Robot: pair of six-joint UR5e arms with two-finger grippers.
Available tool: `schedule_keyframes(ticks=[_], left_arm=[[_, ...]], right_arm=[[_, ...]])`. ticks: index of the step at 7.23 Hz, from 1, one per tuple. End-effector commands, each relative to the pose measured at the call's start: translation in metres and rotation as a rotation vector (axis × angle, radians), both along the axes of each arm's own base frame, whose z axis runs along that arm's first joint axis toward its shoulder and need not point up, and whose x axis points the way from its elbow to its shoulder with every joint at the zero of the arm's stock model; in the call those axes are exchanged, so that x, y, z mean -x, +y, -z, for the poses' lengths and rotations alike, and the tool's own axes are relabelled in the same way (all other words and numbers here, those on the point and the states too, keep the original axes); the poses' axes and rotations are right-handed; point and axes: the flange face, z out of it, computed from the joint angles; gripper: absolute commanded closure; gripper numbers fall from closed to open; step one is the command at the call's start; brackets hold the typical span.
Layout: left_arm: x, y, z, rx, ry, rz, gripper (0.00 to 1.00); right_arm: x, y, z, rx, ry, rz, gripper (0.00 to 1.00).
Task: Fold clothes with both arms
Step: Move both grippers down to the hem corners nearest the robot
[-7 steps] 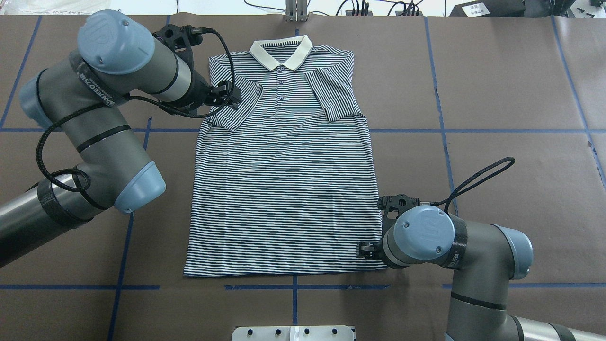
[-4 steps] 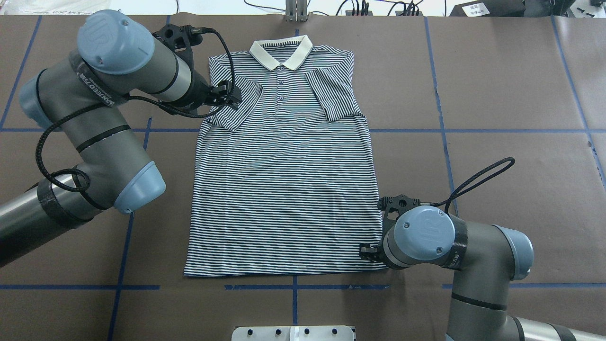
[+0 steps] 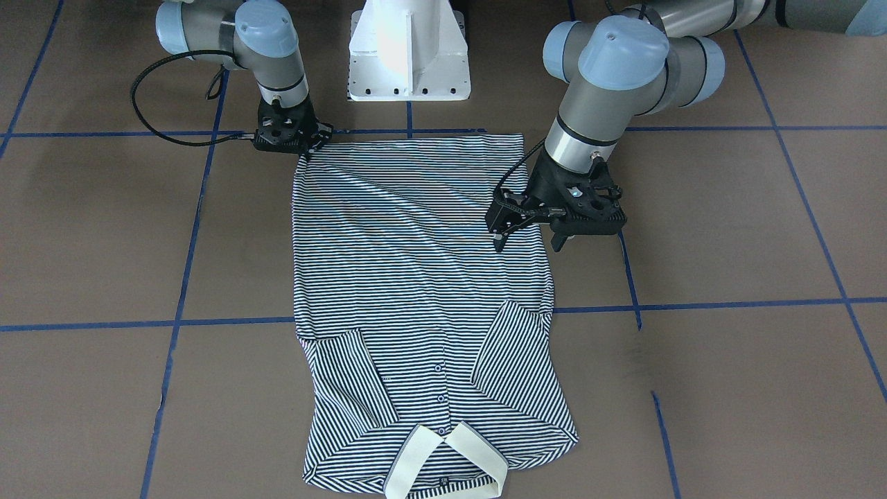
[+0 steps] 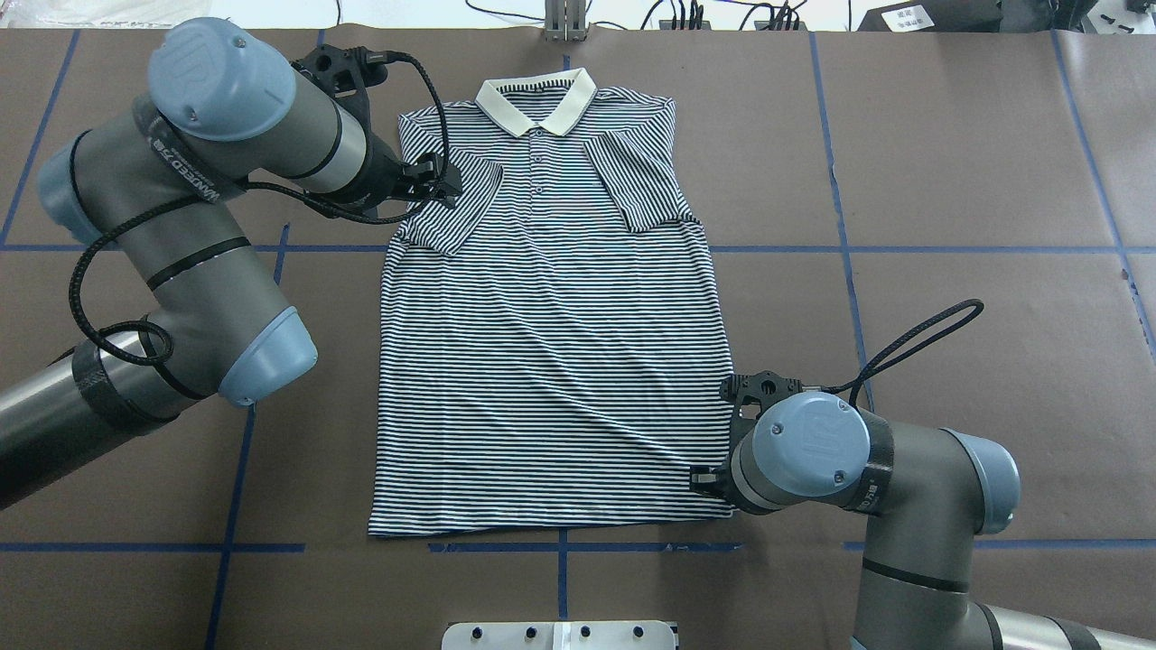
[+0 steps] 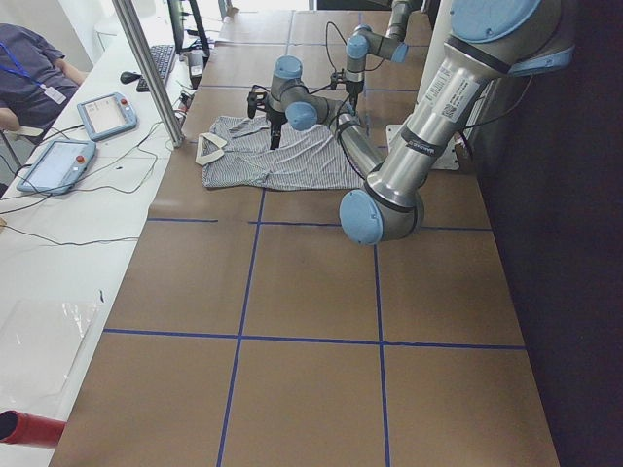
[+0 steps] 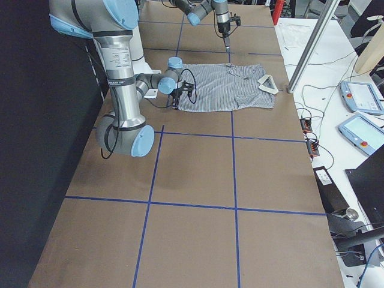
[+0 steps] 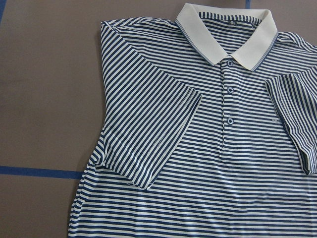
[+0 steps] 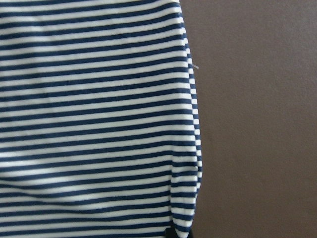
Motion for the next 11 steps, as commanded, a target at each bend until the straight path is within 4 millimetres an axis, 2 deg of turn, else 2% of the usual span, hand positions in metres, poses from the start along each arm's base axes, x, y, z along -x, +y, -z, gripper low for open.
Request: schedule_keyframes(ticks=[1,2,3,4,5,6,7,8,10,11], left_arm=[[0.0,0.0,0.002,-0.002,0.002,0.0,0.0],[0.0,0.0,-0.001,0.0,0.0,0.0,0.0],[-0.007,0.011,-0.006,0.014,0.003,-0.018,0.0],[-0.017,0.055,-0.031,0.095,0.021,-0.044,0.0],[-0.016,0.101,-0.038,0.161,0.054,-0.04,0.0],[-0.008,0.146,-0.041,0.241,0.084,0.025,0.04],[-0.016,0.184,-0.045,0.269,0.081,0.034,0.04],[-0.046,0.222,-0.071,0.329,0.035,0.046,0.04],[-0.081,0.259,-0.093,0.406,-0.013,0.123,0.04],[-0.093,0.282,-0.107,0.435,-0.075,0.131,0.04]], right_arm=[[-0.001,0.001,0.015,-0.008,-0.027,0.001,1.0],[-0.003,0.001,0.025,-0.018,-0.048,-0.002,1.0],[-0.009,0.002,0.035,-0.033,-0.071,-0.01,1.0],[-0.011,0.001,0.037,-0.037,-0.076,-0.011,1.0],[-0.012,-0.002,0.038,-0.062,-0.078,-0.023,1.0],[-0.019,-0.003,0.048,-0.08,-0.098,-0.031,1.0],[-0.023,-0.003,0.059,-0.089,-0.119,-0.035,1.0],[-0.025,-0.004,0.061,-0.092,-0.125,-0.037,1.0],[-0.027,-0.004,0.081,-0.103,-0.161,-0.042,1.0],[-0.027,-0.005,0.082,-0.101,-0.162,-0.043,1.0]])
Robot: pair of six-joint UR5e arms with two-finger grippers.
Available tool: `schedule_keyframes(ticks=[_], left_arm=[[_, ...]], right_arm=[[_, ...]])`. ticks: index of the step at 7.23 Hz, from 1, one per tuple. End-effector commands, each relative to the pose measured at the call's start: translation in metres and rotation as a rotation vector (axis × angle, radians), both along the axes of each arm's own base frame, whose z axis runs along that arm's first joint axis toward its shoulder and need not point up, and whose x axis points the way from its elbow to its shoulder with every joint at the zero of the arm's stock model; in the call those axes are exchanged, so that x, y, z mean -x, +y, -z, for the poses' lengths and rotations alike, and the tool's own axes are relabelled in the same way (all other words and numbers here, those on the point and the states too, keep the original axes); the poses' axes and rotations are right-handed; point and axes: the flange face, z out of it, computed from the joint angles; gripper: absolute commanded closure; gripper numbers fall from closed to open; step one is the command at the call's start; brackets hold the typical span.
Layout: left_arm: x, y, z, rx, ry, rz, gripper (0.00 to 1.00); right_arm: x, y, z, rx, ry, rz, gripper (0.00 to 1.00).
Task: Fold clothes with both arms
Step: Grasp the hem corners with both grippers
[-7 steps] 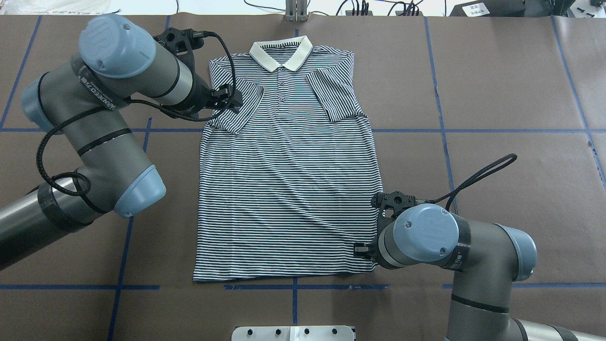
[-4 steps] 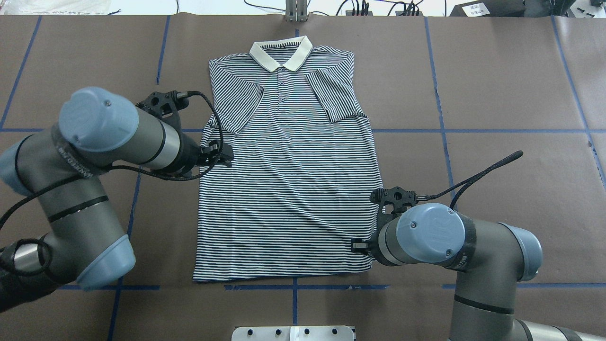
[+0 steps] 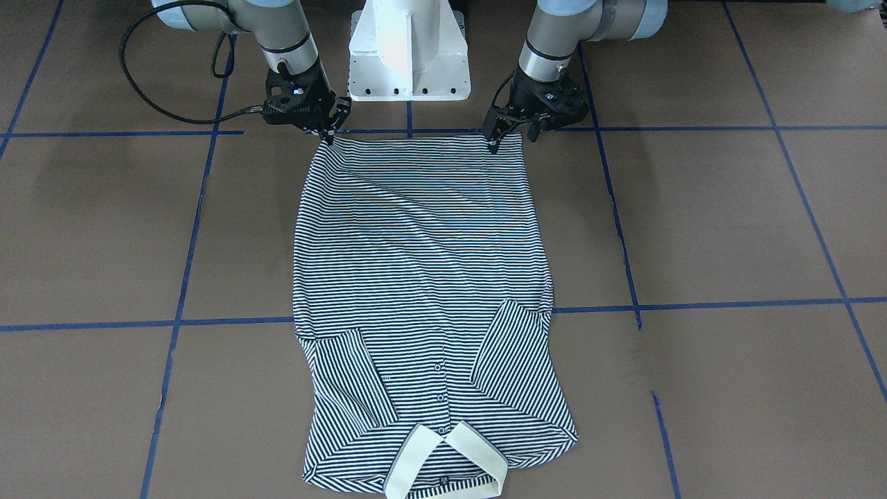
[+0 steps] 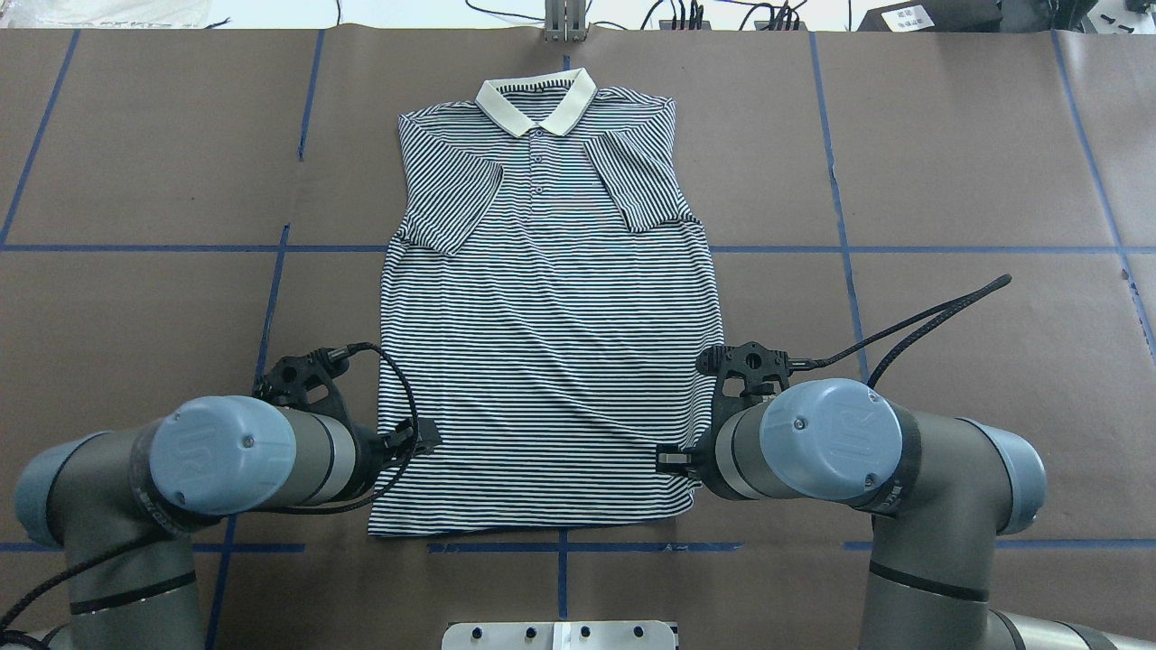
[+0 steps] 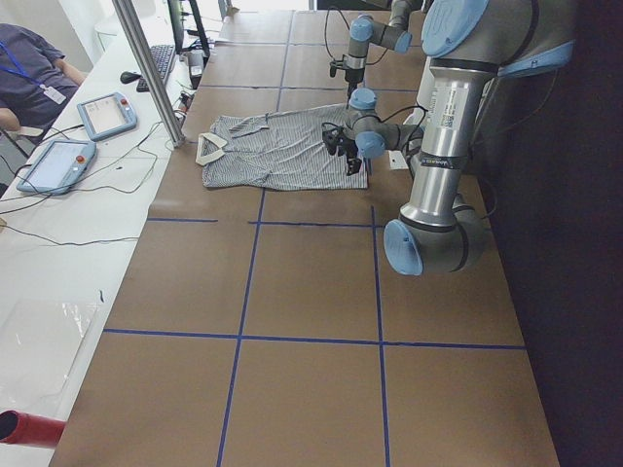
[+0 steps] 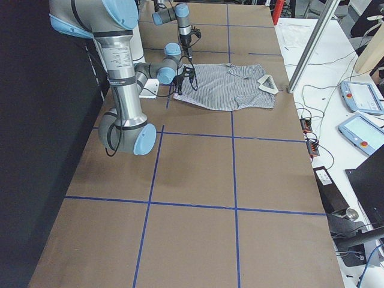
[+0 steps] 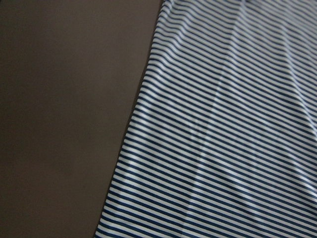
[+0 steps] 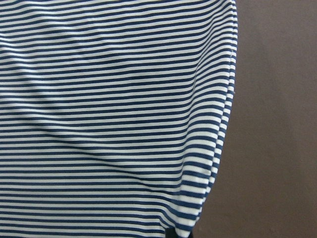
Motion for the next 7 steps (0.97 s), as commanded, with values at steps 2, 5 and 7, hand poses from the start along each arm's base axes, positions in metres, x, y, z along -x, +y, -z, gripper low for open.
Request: schedule_keyframes(ticks=[2,5,7], left_arm=[[-0.024,0.038,-0.026,0.07,-0.098,0.022,0.05],[-0.033,0.041,-0.036,0.074,-0.121,0.015,0.07],[-0.033,0.041,-0.036,0.074,-0.123,0.015,0.16]], right_arm=[[0.001,-0.002,0.005,-0.001,-0.007,-0.001,1.0],[-0.001,-0.004,0.004,0.0,-0.005,-0.007,1.0],[-0.002,-0.006,0.005,0.0,-0.009,-0.008,1.0]])
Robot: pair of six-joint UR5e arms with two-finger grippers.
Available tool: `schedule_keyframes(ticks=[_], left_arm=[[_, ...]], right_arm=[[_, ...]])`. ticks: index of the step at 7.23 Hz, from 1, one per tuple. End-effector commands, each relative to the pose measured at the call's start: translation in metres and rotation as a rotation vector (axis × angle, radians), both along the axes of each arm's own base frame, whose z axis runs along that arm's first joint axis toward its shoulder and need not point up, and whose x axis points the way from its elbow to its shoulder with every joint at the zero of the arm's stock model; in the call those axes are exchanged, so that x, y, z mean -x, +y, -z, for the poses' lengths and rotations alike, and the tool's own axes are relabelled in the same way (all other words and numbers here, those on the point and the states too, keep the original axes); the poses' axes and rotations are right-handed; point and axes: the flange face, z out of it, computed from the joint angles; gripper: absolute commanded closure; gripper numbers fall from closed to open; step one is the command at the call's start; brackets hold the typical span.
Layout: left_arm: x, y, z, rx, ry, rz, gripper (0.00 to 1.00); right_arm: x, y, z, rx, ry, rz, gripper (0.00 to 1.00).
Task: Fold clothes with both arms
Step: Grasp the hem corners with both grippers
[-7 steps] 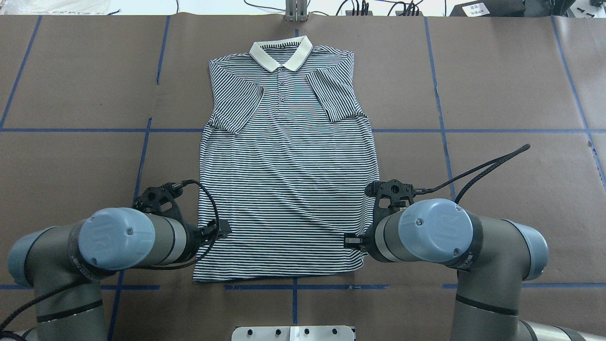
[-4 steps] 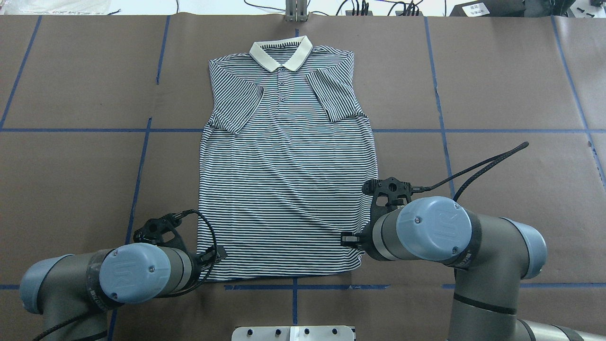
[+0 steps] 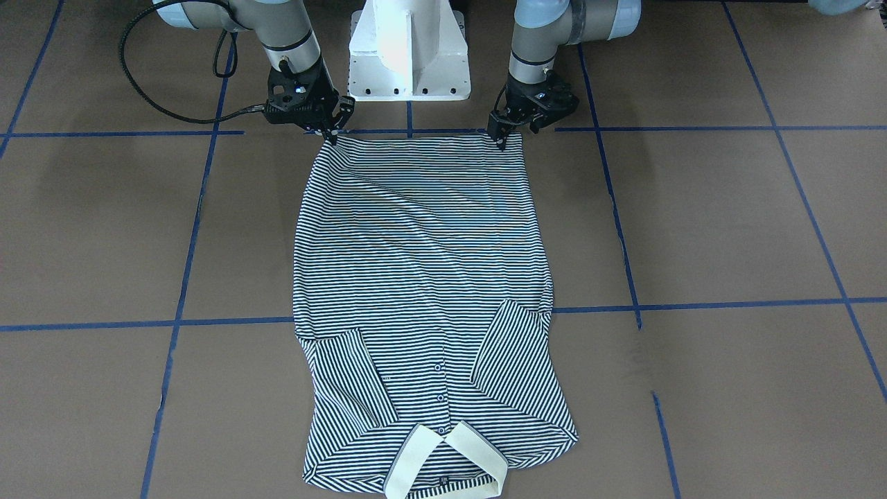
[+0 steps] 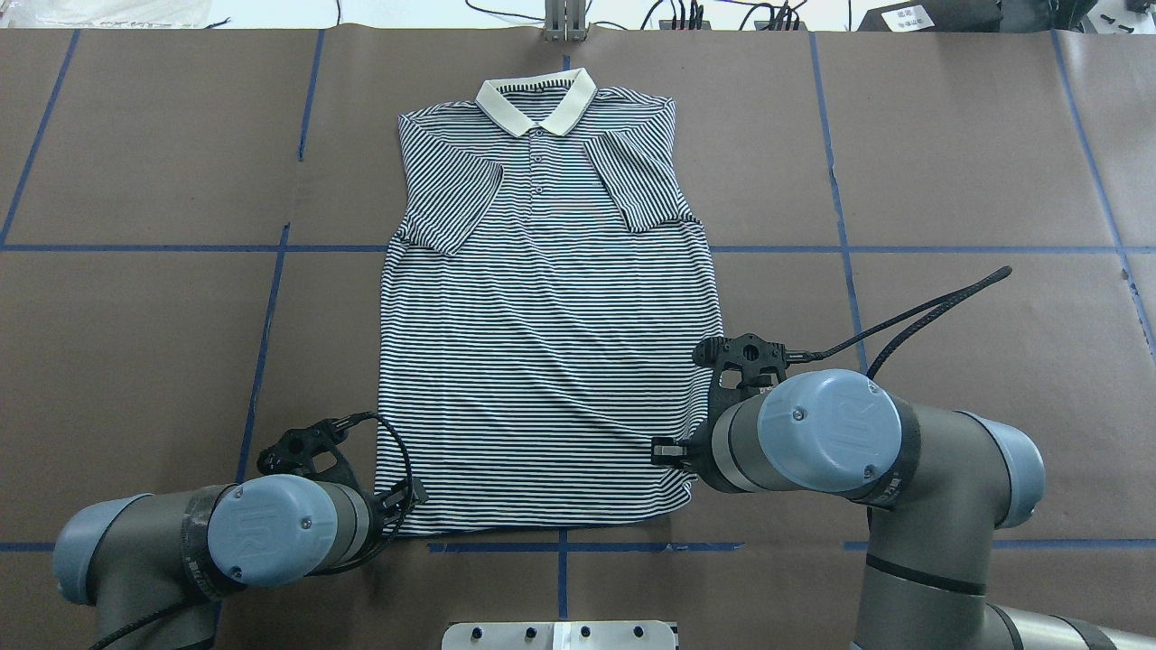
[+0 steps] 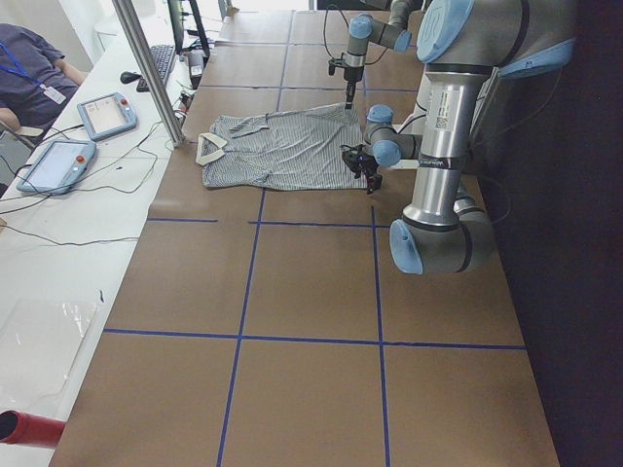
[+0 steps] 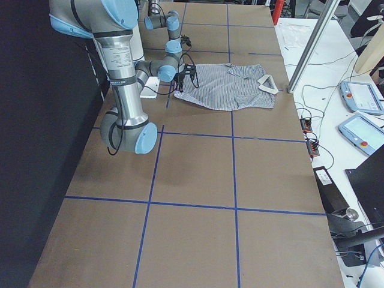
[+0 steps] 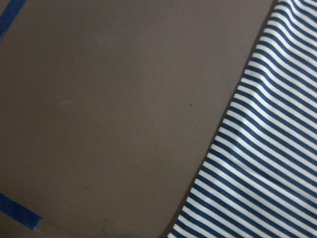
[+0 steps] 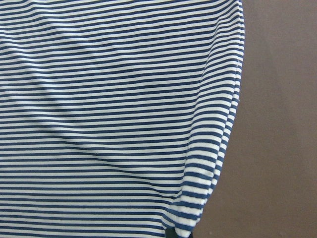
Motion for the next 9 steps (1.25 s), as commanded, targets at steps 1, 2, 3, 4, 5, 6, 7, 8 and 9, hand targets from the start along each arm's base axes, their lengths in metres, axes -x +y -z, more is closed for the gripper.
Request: schedule_keyframes(ticks=[1,2,3,4,5,6,7,8,9], left_arm=[[0.0,0.001,0.0,0.0,0.0,-0.001,0.24],[0.0,0.001,0.0,0.001,0.001,-0.002,0.43],[0.0,0.001,0.002,0.001,0.004,-0.002,0.58],[0.0,0.001,0.003,0.0,0.007,-0.002,0.68],[0.002,0.001,0.009,-0.002,0.019,-0.002,0.82],[0.002,0.001,0.013,-0.003,0.022,-0.004,0.94],[0.002,0.001,0.016,-0.003,0.016,-0.005,1.0],[0.009,0.001,0.027,-0.007,0.036,-0.002,1.0],[0.022,0.003,0.04,-0.013,0.039,-0.007,1.0]], right_arm=[[-0.002,-0.003,0.001,0.002,-0.003,-0.004,1.0],[-0.003,-0.004,0.0,0.003,-0.001,-0.005,1.0],[-0.003,-0.004,0.0,0.004,-0.002,-0.006,1.0],[-0.003,-0.004,0.0,0.004,0.0,-0.006,1.0],[-0.003,-0.004,0.0,0.005,0.0,-0.005,1.0],[-0.003,-0.004,0.0,0.006,-0.002,-0.003,1.0],[-0.003,-0.004,-0.001,0.007,0.001,-0.003,1.0],[-0.004,-0.004,0.0,0.007,-0.003,-0.003,1.0],[-0.01,-0.003,0.004,0.007,-0.014,-0.001,1.0]])
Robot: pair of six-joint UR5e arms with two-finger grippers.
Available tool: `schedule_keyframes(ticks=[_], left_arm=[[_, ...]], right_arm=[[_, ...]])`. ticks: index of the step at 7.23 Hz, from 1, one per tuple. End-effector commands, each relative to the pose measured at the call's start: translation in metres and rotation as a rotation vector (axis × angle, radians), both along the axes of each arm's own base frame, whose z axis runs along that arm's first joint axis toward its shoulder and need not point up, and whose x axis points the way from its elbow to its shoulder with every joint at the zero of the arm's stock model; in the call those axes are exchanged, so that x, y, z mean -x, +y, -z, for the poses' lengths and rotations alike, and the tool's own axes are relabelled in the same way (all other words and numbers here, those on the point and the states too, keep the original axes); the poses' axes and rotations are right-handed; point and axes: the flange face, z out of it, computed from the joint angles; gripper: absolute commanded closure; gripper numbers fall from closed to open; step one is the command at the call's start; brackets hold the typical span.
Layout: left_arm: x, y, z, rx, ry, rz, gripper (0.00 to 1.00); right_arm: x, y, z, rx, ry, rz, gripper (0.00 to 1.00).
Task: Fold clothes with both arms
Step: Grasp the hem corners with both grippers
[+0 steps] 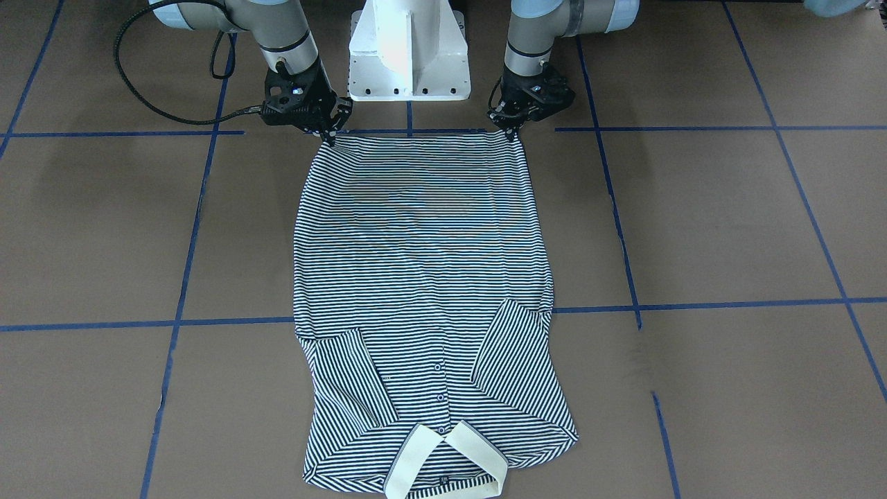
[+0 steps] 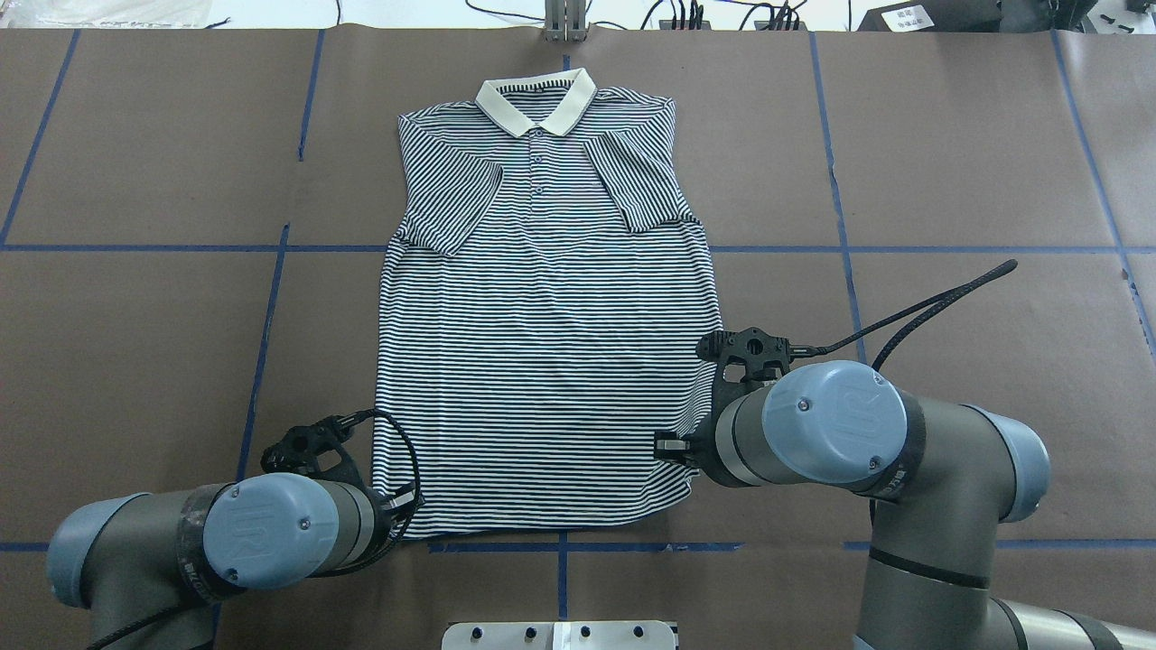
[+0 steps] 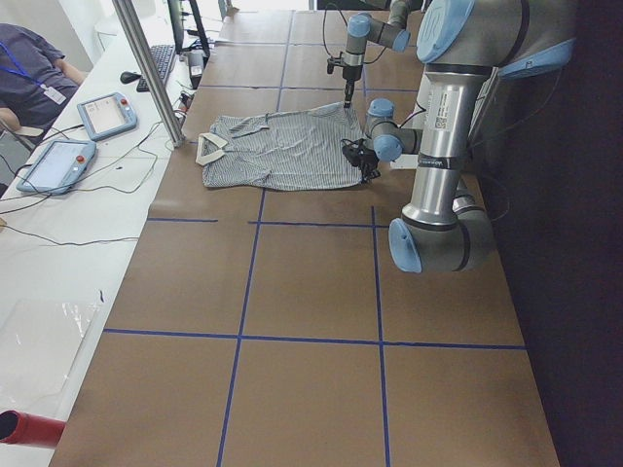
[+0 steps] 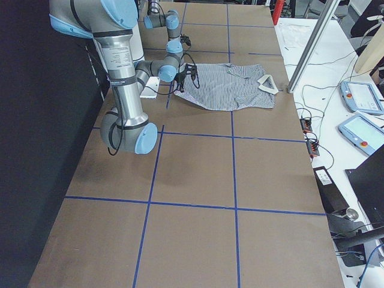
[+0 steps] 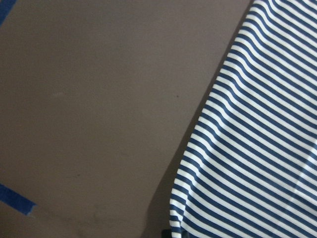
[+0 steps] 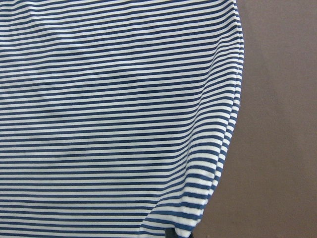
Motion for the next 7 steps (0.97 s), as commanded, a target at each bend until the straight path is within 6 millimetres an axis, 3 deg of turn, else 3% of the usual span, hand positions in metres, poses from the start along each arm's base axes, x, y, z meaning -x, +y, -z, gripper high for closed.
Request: schedule_keyframes(ticks=[1,2,3,4,5,6,7], left_arm=[[0.028,0.002,0.028,-0.015,0.021,-0.003,1.0],[0.036,0.005,0.036,-0.02,0.039,-0.004,1.0],[0.05,0.016,0.056,-0.03,0.088,-0.018,1.0],[0.055,0.056,0.075,-0.029,0.103,-0.1,1.0],[0.086,0.066,0.095,-0.027,0.093,-0.115,1.0],[0.102,0.067,0.102,-0.026,0.084,-0.116,1.0],[0.103,0.065,0.102,-0.026,0.084,-0.111,1.0]], right_arm=[[-0.017,0.003,0.006,-0.003,-0.015,-0.004,1.0],[-0.029,0.012,0.001,0.0,-0.014,0.004,1.0],[-0.042,0.032,0.0,0.0,-0.024,0.031,1.0],[-0.057,0.06,0.005,-0.001,-0.047,0.075,1.0],[-0.073,0.083,0.011,0.015,-0.07,0.099,1.0],[-0.077,0.09,0.014,0.02,-0.079,0.109,1.0],[-0.074,0.092,0.015,0.017,-0.08,0.113,1.0]])
